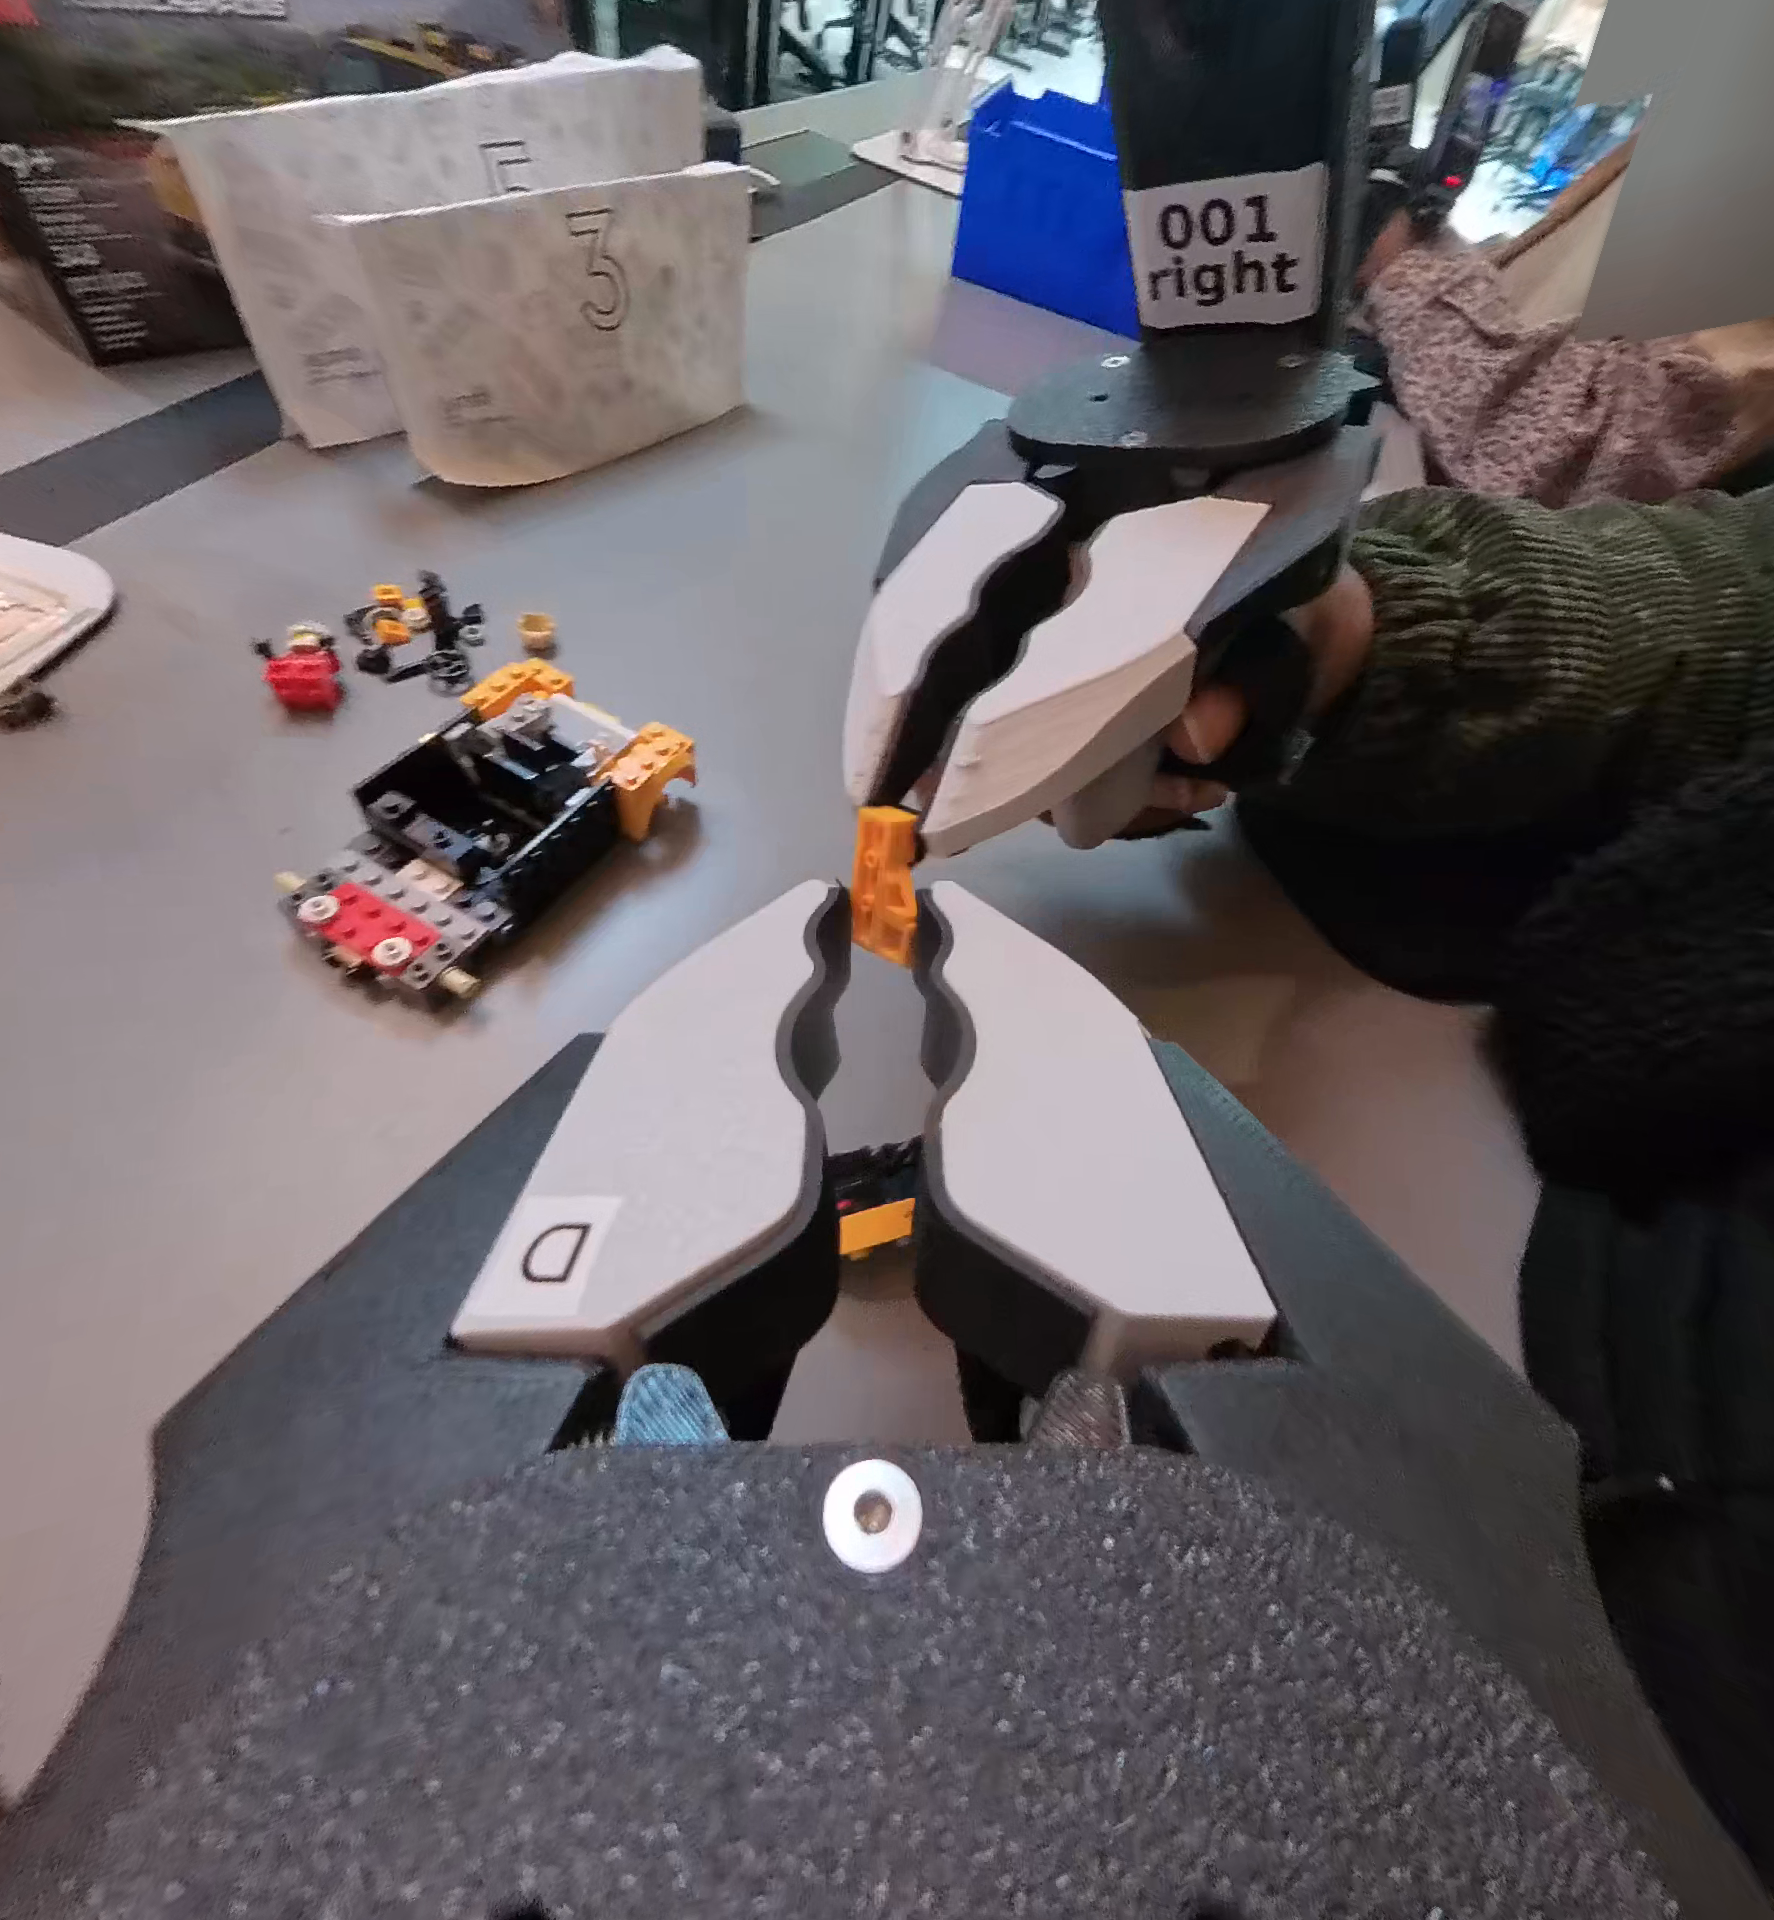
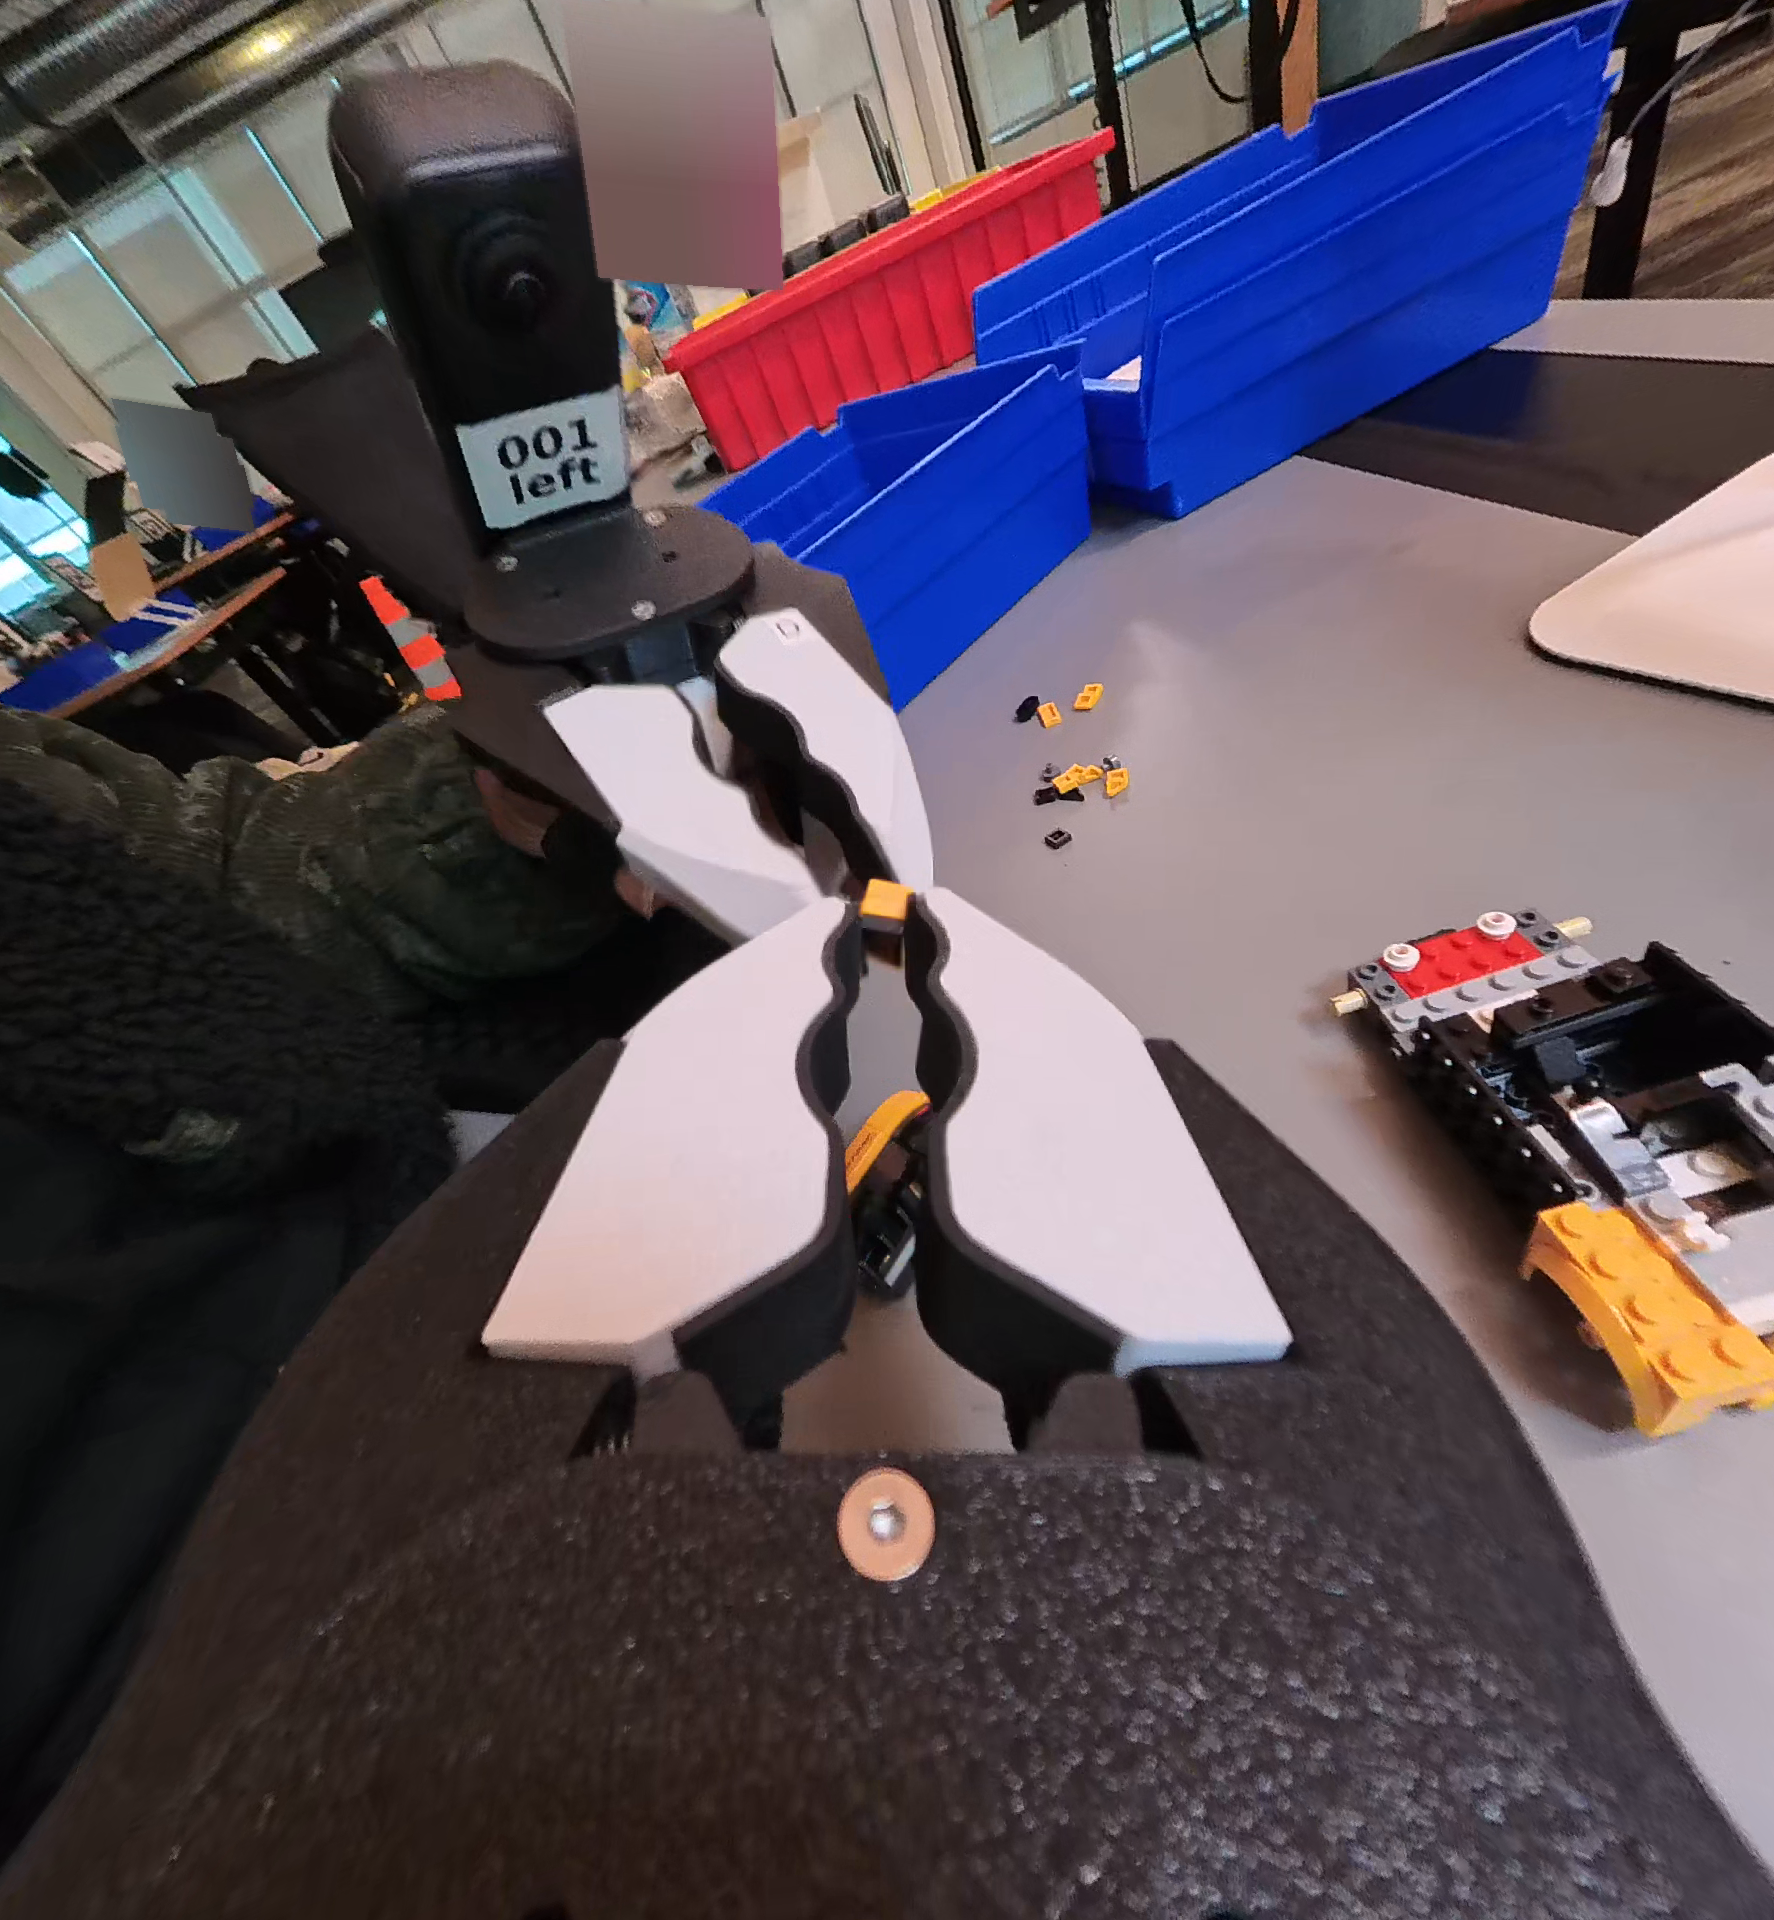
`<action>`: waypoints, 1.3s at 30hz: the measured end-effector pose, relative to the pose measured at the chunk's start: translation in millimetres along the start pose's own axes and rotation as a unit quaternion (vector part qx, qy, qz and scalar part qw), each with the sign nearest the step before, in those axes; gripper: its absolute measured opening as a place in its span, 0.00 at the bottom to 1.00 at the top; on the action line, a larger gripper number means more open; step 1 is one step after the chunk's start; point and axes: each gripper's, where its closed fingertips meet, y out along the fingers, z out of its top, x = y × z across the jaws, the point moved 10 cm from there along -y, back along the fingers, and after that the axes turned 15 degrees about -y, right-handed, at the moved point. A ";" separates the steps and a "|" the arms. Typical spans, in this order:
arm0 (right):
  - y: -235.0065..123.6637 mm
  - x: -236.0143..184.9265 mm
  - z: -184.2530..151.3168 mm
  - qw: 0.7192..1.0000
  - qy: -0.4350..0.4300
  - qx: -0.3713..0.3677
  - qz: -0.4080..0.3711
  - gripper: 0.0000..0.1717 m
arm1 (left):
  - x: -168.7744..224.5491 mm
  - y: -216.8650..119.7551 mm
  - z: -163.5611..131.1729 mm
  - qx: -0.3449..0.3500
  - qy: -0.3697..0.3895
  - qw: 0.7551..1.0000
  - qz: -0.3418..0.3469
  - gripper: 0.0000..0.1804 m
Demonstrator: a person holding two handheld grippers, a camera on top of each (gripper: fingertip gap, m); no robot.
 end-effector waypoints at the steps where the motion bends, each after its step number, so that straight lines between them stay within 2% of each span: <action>1: -0.3 0.5 -0.3 1.000 -0.002 -0.002 -0.001 0.04 | -2.4 -2.9 1.1 0.001 0.000 1.000 0.010 0.03; 2: -1.6 0.6 -0.1 1.000 -0.006 0.001 0.002 0.00 | -6.5 -5.0 1.0 -0.004 -0.008 1.000 0.030 0.03; 4: -3.0 -1.9 1.8 1.000 -0.017 -0.002 0.010 0.00 | -14.7 -9.4 -0.8 -0.009 -0.012 0.999 0.049 0.03; 6: -1.9 -4.5 1.8 0.999 -0.049 -0.016 -0.004 0.00 | -16.3 -11.5 -0.4 -0.003 -0.018 0.999 0.044 0.03; 11: 2.3 -1.5 -1.4 0.999 -0.035 -0.029 -0.025 0.00 | -8.3 -8.4 0.4 0.005 0.000 0.999 0.041 0.03; 12: 4.3 -1.7 -1.3 0.999 -0.022 -0.025 -0.023 0.09 | -5.5 -6.4 0.1 0.007 0.007 0.999 0.045 0.03; 19: 8.2 2.0 -4.0 0.998 0.052 -0.001 -0.035 0.05 | 10.5 0.7 -1.4 0.029 0.092 0.987 0.128 0.03; 24: 8.5 1.8 -7.2 0.994 0.090 0.022 -0.057 0.04 | 19.4 6.2 -2.5 0.026 0.185 0.960 0.208 0.03; 30: 12.2 1.6 -12.9 0.996 0.043 -0.010 -0.080 0.04 | 7.1 7.8 -3.3 0.015 0.119 0.973 0.196 0.03; 32: 16.8 -7.1 -19.4 0.998 0.032 -0.035 -0.052 0.04 | -10.1 -6.2 2.8 0.037 0.108 0.961 0.254 0.03; 34: 19.9 -13.5 -22.4 0.997 -0.001 -0.058 -0.053 0.04 | -20.2 -16.9 5.8 0.042 0.045 0.976 0.207 0.03; 39: 15.3 -2.4 -18.4 0.996 -0.022 -0.068 -0.058 0.04 | -24.7 -11.1 -3.8 0.001 0.000 0.990 0.144 0.03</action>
